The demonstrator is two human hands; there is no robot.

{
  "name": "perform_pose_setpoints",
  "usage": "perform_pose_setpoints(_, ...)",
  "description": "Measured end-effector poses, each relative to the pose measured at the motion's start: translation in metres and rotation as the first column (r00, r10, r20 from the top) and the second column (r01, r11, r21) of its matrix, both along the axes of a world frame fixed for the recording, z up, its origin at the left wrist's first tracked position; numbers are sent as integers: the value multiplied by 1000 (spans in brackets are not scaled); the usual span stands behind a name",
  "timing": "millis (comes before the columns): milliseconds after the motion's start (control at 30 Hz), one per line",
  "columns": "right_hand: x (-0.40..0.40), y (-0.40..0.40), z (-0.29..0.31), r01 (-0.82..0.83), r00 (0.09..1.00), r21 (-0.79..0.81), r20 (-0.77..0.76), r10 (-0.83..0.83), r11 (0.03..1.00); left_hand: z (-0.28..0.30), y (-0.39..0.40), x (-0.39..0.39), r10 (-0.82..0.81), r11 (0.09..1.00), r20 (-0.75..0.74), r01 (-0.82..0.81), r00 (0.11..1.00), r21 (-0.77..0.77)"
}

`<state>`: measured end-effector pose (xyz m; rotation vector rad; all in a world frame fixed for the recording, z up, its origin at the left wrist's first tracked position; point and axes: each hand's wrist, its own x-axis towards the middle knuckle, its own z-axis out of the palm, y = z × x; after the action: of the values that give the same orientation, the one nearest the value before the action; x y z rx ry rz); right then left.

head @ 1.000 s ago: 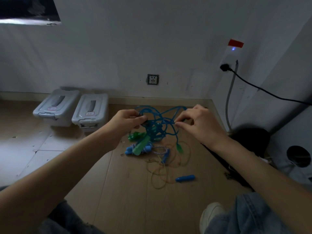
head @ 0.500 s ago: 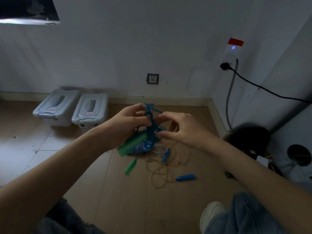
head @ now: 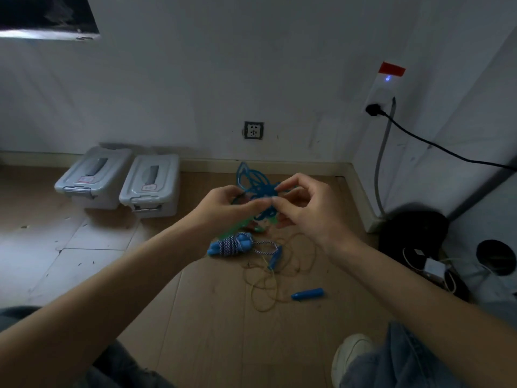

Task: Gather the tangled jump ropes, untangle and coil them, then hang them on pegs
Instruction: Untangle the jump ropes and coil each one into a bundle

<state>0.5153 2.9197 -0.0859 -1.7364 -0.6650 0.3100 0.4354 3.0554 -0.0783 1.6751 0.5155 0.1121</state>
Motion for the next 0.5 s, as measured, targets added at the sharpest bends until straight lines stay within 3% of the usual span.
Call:
perform_pose_setpoints(100,3,1,2,-28,994,-26,-106,25,999,0,-1,-1,23,1000,59,-23,998,-2)
perform_pose_setpoints(167,8,-1,4,-54,990,-139,-135,36,989,-1,-1,0,48,999,24,-48,999,-5)
perform_pose_setpoints(300,11,-9,9,-257,935,-182,-294,197,949,-3,1,1,51,994,-7,-50,999,98)
perform_pose_setpoints(500,13,-12,12,-292,946,-198,-205,251,936,-7,5,1,-45,981,-52,54,998,188)
